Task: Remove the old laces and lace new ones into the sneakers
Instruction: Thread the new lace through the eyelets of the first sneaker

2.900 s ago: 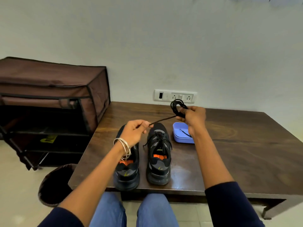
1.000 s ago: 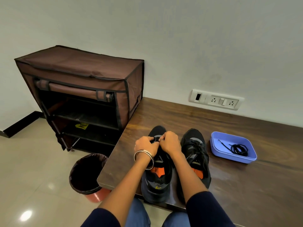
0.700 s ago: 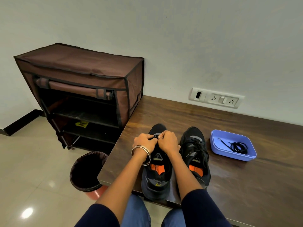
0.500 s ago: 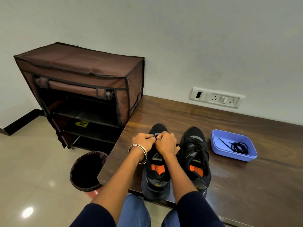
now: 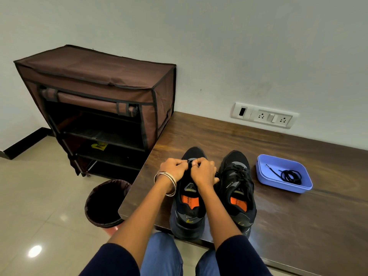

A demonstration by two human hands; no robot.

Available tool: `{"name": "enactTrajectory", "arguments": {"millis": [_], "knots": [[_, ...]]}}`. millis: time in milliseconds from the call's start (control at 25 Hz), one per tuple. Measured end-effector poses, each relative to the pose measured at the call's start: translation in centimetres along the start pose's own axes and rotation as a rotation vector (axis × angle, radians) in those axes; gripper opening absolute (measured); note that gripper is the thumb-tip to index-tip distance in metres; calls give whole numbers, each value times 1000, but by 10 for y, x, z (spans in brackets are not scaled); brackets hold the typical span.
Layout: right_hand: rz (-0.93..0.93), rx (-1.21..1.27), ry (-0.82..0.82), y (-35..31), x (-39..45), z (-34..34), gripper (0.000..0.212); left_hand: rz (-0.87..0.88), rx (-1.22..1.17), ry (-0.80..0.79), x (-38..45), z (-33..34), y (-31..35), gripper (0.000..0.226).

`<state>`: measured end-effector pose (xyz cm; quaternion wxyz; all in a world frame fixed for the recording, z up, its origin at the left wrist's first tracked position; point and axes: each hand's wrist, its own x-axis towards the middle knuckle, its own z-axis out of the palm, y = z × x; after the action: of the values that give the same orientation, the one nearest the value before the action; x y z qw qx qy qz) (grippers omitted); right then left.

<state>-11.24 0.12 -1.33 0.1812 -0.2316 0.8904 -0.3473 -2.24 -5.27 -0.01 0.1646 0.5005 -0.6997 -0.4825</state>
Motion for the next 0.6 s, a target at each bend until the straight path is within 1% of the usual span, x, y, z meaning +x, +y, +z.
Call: {"name": "enactTrajectory", "arguments": {"millis": [120,200,440,600], "knots": [[34,115,37,2,-2,0,16,-10,11,42,-2,4,1,23],[31,126,45,1,-3,-1,15,-9,12,63,-4,6,1,26],[-39,-35,71,-2,-9,-2,16,-7,39,67,-1,6,2,29],[-73,-145,83,-5,-12,3,23,-13,27,74,0,6,2,29]]}}
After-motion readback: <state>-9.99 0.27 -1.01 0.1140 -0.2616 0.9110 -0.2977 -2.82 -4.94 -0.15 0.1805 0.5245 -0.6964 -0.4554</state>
